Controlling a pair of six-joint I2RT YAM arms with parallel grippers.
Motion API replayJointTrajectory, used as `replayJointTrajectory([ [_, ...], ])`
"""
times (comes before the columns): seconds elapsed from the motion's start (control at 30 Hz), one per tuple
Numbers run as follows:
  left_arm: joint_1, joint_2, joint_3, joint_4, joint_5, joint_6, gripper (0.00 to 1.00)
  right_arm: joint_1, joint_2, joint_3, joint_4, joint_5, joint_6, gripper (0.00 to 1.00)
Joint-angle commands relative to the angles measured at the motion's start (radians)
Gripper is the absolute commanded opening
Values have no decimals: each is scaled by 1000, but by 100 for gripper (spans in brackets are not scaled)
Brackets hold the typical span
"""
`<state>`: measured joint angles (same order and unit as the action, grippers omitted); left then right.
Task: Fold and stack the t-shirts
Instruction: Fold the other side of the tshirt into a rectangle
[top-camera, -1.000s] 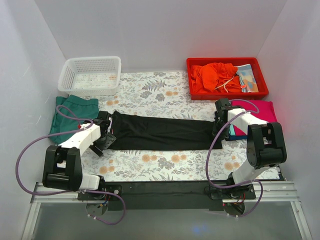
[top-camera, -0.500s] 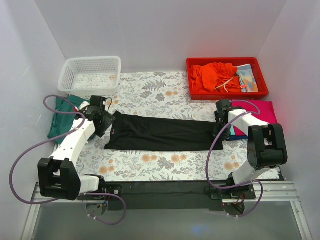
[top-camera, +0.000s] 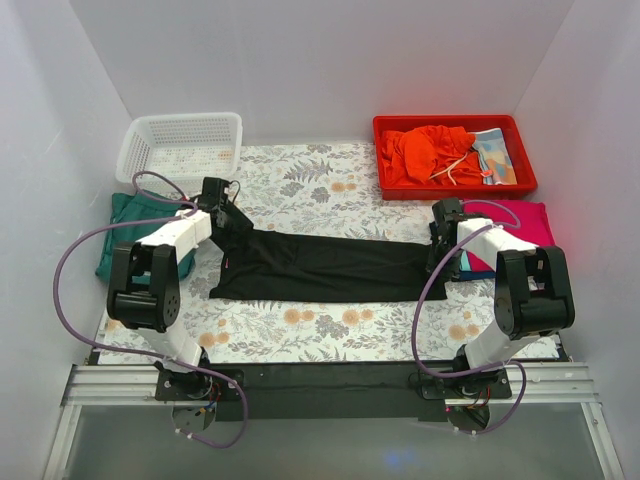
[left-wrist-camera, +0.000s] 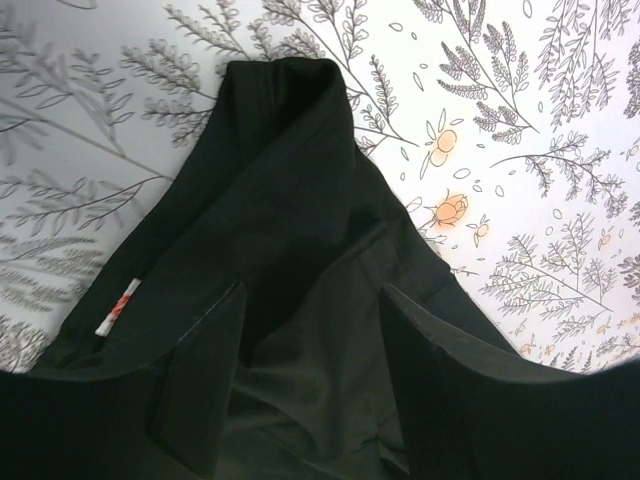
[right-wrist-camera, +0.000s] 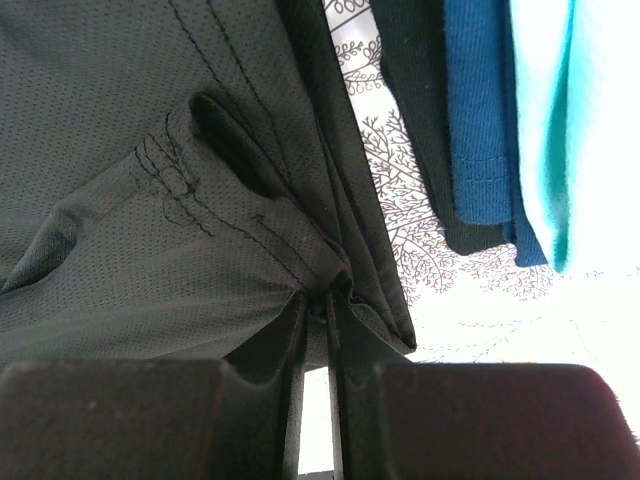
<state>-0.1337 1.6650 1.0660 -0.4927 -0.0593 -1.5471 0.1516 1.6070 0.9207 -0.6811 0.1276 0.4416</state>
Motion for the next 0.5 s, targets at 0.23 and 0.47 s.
replayJointTrajectory([
  [0.23, -7, 56, 38, 109, 118, 48, 38, -7, 83, -13, -46, 37, -20, 14],
  [0.47, -17, 88, 48, 108, 125, 62, 33, -9, 96, 0, -48, 35, -18, 14],
])
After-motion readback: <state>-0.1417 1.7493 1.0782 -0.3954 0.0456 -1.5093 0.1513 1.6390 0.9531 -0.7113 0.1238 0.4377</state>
